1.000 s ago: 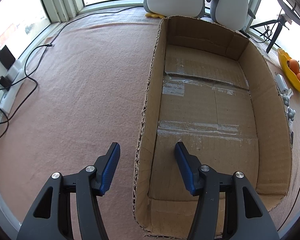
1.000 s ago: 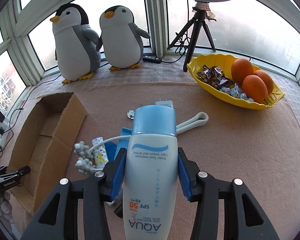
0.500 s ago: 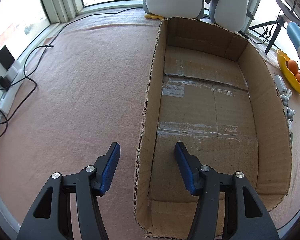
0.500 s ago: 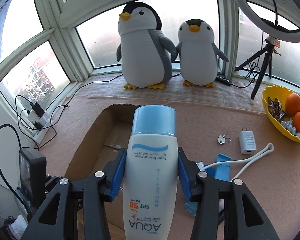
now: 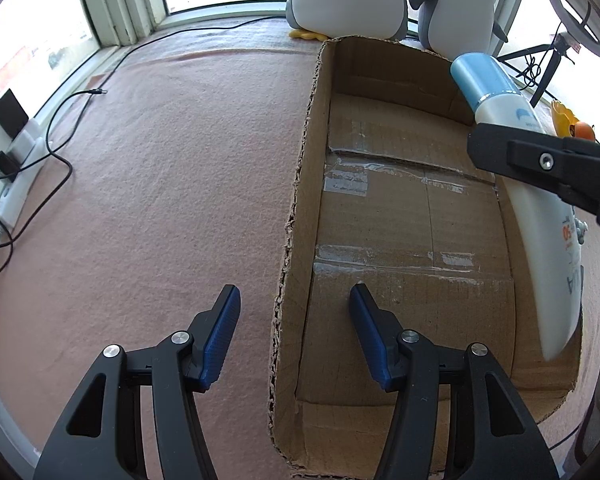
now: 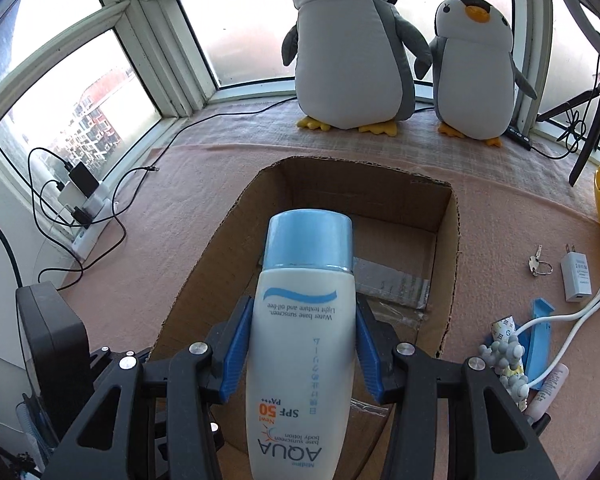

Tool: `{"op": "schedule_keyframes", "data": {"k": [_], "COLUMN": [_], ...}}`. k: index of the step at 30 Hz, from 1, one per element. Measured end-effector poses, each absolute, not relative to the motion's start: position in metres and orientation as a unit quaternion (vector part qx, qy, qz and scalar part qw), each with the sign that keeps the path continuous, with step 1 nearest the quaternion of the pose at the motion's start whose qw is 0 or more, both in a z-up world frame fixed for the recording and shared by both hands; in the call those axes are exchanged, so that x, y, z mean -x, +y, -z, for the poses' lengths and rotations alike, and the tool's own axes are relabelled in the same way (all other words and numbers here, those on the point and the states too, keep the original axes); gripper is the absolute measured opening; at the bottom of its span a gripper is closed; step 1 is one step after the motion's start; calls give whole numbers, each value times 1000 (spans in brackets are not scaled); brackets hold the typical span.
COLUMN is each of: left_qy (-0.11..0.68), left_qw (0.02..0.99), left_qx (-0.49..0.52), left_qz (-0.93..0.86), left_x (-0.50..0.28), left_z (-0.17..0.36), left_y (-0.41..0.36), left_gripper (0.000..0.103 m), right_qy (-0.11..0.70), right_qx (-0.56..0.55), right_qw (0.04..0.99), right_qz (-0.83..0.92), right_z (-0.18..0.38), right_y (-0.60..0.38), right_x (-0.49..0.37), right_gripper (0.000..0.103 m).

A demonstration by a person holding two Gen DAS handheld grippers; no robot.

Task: Organize rigid objects
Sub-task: 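Carry the sunscreen bottle with the right tool into the cardboard box, then open the right tool and reach to the white neck massager band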

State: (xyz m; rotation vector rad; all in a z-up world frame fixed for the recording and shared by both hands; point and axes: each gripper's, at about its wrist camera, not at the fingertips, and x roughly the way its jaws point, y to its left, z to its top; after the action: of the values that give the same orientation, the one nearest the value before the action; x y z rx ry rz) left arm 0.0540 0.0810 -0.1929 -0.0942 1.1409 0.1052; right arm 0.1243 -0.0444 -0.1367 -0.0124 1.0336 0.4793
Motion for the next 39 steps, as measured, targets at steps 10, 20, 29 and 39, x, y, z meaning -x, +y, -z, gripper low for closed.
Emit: {"op": "schedule_keyframes", "data": {"k": [10,20,29,39], "left_qy": [540,539,539,539], "left_qw": [839,840,840,840], "left_qx": [45,43,39,35], "left_qz": [-50,-50,-51,-53], "left_x": [-54,-54,-53,-53], "left_z": [193,193,192,191], "left_y": [81,82,80,77], "left_gripper": [57,57,57,56], "right_qy": [497,488,485,454], "right_qx": [24,27,11,-42], "right_qw": [839,843,844,858], "right_qz": [-221,-224,-230,-238], "right_z": [146,140,134,106], "right_y": [-40,-40,-45,-90], "right_x": [-128,-126,-123,-112], "right_gripper": [45,61,61,61]}}
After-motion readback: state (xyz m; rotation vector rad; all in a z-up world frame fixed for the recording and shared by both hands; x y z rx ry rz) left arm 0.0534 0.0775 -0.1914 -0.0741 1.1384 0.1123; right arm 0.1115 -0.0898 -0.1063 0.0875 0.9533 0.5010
